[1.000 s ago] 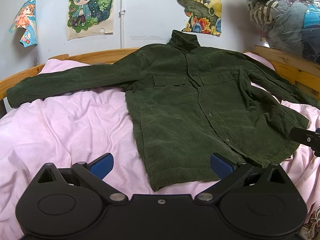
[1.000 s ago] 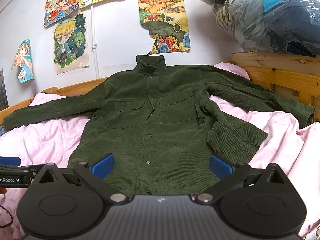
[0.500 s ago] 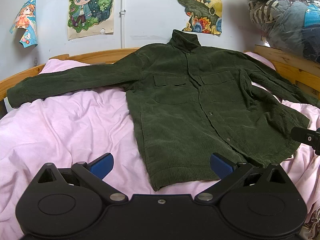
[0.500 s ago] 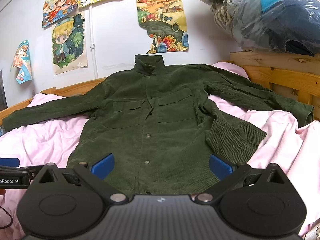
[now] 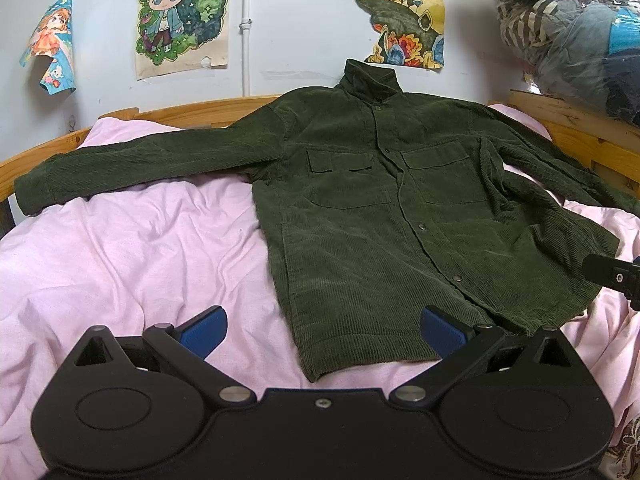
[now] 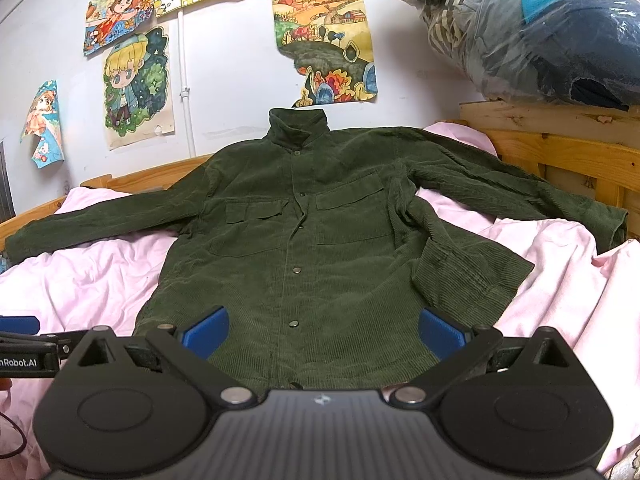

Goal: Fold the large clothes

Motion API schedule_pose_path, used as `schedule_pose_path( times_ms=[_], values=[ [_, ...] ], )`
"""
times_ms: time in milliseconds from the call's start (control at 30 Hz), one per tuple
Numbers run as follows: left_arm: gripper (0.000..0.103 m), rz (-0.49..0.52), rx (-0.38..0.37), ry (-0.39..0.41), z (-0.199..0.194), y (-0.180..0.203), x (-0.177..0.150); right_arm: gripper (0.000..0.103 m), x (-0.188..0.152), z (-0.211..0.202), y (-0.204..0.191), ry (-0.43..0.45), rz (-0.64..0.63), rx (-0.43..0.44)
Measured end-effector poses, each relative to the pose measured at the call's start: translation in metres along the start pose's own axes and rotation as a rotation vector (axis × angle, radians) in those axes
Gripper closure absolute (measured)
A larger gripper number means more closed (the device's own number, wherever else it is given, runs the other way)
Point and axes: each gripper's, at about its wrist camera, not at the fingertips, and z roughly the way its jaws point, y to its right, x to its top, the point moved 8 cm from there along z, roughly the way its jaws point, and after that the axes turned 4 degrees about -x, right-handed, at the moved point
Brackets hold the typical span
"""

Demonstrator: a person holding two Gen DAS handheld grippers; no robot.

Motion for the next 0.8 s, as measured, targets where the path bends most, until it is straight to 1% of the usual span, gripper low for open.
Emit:
schedule_pose_path(
  times_ms=[800],
  values=[
    [0.001,0.001,0.000,-0.001,0.0002,0.0000,-0.0004,0.000,0.0013,-0.0005,0.0006,0.005,-0.002,0.000]
  ],
)
